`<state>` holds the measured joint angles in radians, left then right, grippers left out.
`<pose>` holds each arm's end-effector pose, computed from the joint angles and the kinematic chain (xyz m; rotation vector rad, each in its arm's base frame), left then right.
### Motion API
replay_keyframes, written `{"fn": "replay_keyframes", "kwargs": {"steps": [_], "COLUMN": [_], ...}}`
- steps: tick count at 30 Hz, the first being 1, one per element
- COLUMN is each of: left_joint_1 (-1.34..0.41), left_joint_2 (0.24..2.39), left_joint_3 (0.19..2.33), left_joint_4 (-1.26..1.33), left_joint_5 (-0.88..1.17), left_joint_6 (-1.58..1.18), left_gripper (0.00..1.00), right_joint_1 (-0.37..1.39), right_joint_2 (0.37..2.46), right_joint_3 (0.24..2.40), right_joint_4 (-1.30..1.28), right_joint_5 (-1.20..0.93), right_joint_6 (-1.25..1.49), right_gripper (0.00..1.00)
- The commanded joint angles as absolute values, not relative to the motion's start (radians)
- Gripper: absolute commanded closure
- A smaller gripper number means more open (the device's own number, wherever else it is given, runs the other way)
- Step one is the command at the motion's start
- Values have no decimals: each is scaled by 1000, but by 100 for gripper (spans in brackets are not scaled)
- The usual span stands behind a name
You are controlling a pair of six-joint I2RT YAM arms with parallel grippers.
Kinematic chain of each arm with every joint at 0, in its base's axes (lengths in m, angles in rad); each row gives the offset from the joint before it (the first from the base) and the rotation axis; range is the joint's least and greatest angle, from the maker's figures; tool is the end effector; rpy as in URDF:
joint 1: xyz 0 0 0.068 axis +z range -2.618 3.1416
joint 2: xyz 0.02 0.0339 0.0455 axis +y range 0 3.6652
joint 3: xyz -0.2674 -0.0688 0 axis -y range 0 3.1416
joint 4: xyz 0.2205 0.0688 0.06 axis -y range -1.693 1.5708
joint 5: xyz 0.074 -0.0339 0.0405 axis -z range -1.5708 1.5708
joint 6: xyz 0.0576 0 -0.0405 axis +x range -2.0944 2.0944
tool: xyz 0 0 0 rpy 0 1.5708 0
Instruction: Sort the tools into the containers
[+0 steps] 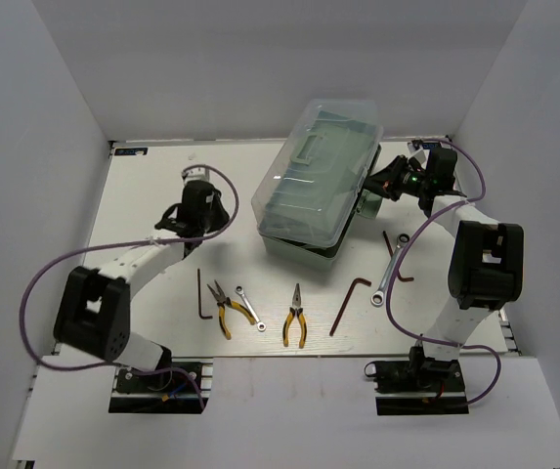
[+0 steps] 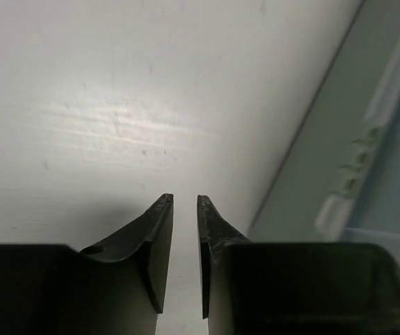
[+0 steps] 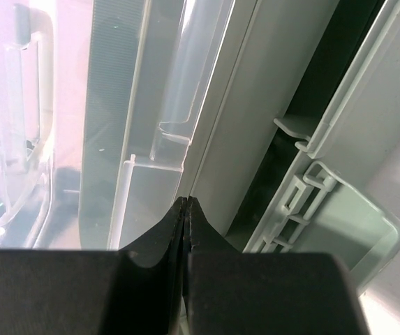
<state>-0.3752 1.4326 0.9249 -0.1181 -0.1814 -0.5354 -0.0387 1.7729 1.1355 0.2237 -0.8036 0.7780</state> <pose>0.2931 -0.1043 0.2471 -0.2780 2.1848 -0.3147 0.3923 0.0263 0.2466 0.2841 2.0509 1.2612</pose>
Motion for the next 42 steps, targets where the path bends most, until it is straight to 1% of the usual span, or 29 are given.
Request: {"fn": "replay_keyframes", "kwargs": {"steps": [1,2,8,10,12,14,17,21,22,33,42], "left_joint_1": [-362,-362,-382,-382,-391,-400,-410,-431,-440,-508,-574], "left_joint_2": [1474,1530,1667,1713,1747,1770,1770,1749,1738,1738,1759], "left_joint_3": [870,870,857,868,877,887,861,836,825,815,815], "left_joint_4": [123,150,360,400,400,420,446,456,456,505,567], "left_joint_5": [15,78,233,282,322,331,331,331,331,331,313], "left_joint_6": [-621,-643,-695,-695,-706,-718,-718,-718,-718,-758,-808], "left_gripper": [67,67,67,67,70,73,73,76,77,77,80], "right_joint_1": [-29,-29,-26,-18,-12,-6,-3,-2,27,52,63], "right_joint_2": [1709,1704,1692,1686,1687,1683,1671,1655,1646,1611,1594], "right_joint_3": [1169,1169,1175,1186,1196,1206,1210,1213,1215,1275,1302], "right_joint_4": [216,213,178,158,143,137,133,124,126,45,3], "right_joint_5": [-841,-841,-850,-847,-848,-851,-851,-856,-853,-851,-854], "right_joint_6": [753,752,732,712,707,712,710,718,721,689,664], "right_gripper": [100,100,100,100,100,100,100,100,100,100,100]}}
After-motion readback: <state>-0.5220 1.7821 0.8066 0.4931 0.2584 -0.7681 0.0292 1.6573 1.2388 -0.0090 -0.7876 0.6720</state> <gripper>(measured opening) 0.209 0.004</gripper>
